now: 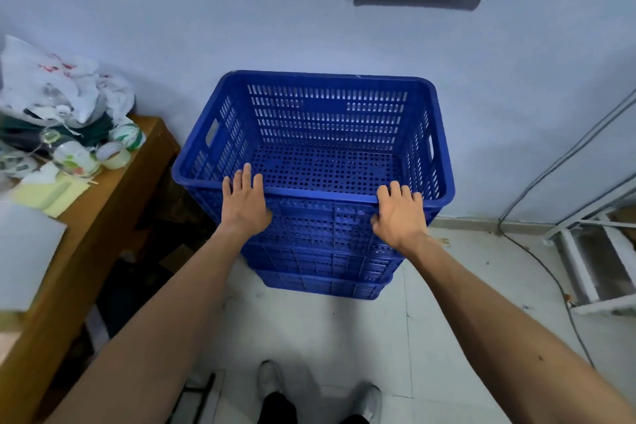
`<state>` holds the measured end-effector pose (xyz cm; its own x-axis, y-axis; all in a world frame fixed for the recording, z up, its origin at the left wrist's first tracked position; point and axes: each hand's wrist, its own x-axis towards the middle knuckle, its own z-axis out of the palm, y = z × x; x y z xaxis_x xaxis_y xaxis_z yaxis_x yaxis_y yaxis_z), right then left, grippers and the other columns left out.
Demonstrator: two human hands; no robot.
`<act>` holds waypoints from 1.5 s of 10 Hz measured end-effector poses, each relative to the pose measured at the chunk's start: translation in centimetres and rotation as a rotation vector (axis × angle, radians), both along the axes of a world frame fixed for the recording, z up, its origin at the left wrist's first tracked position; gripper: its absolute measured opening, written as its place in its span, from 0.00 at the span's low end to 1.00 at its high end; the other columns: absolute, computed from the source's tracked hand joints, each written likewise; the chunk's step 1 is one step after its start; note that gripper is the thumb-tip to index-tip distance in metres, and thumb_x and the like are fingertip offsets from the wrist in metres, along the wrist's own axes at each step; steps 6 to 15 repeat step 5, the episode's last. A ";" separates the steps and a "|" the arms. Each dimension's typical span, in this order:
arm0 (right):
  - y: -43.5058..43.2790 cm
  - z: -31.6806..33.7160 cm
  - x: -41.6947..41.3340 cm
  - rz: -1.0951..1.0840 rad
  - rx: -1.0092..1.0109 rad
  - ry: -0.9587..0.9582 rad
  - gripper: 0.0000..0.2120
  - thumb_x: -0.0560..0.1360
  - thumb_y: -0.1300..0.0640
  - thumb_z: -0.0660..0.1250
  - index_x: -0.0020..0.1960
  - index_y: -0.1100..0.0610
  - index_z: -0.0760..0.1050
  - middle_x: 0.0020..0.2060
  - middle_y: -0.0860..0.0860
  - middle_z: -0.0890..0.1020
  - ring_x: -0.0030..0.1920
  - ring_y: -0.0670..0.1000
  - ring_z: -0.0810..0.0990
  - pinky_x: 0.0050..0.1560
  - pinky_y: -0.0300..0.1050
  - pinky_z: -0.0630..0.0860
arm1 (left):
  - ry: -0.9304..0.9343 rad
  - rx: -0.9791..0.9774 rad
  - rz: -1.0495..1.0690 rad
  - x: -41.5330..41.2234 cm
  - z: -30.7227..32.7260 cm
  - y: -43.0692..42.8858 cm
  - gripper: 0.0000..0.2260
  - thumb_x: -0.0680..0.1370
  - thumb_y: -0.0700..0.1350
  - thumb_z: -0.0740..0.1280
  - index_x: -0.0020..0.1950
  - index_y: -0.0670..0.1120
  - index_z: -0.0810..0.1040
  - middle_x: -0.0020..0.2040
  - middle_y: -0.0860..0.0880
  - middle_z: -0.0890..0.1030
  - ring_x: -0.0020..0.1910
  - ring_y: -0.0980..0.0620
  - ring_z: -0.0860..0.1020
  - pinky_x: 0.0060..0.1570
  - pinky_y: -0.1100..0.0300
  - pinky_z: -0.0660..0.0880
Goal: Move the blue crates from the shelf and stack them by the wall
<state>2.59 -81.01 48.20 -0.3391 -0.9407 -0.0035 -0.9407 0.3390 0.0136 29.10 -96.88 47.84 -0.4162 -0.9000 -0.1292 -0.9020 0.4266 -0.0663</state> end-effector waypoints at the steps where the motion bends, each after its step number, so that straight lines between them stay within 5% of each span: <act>1: 0.4 0.1 -0.4 0.063 0.020 0.001 0.20 0.73 0.48 0.66 0.59 0.58 0.69 0.56 0.56 0.73 0.55 0.59 0.72 0.57 0.55 0.68 | -0.021 0.042 0.003 -0.3 0.4 1.6 0.41 0.78 0.58 0.65 0.81 0.46 0.46 0.81 0.46 0.39 0.80 0.43 0.42 0.76 0.40 0.45; 3: 2.0 0.4 -0.2 0.066 0.118 0.073 0.35 0.73 0.48 0.65 0.74 0.59 0.56 0.66 0.59 0.68 0.66 0.61 0.66 0.70 0.58 0.61 | 0.010 0.128 -0.047 0.2 2.4 4.6 0.45 0.78 0.58 0.66 0.81 0.49 0.37 0.81 0.48 0.37 0.80 0.45 0.40 0.76 0.43 0.53; 4: 3.2 1.0 1.3 0.004 0.173 0.076 0.42 0.76 0.49 0.61 0.79 0.60 0.40 0.76 0.62 0.55 0.77 0.63 0.52 0.76 0.60 0.50 | -0.036 0.147 -0.084 1.1 3.2 6.1 0.42 0.79 0.57 0.63 0.80 0.49 0.36 0.81 0.48 0.36 0.80 0.46 0.40 0.76 0.44 0.54; 5: 4.4 1.7 2.8 -0.032 0.189 0.094 0.41 0.78 0.48 0.59 0.79 0.61 0.37 0.79 0.61 0.46 0.78 0.62 0.46 0.77 0.58 0.49 | -0.044 0.175 -0.087 2.5 3.7 7.1 0.39 0.81 0.61 0.58 0.81 0.50 0.37 0.81 0.49 0.37 0.80 0.47 0.42 0.76 0.45 0.55; 15: 4.4 1.7 2.8 -0.032 0.189 0.094 0.41 0.78 0.48 0.59 0.79 0.61 0.37 0.79 0.61 0.46 0.78 0.62 0.46 0.77 0.58 0.49 | -0.044 0.175 -0.087 2.5 3.7 7.1 0.39 0.81 0.61 0.58 0.81 0.50 0.37 0.81 0.49 0.37 0.80 0.47 0.42 0.76 0.45 0.55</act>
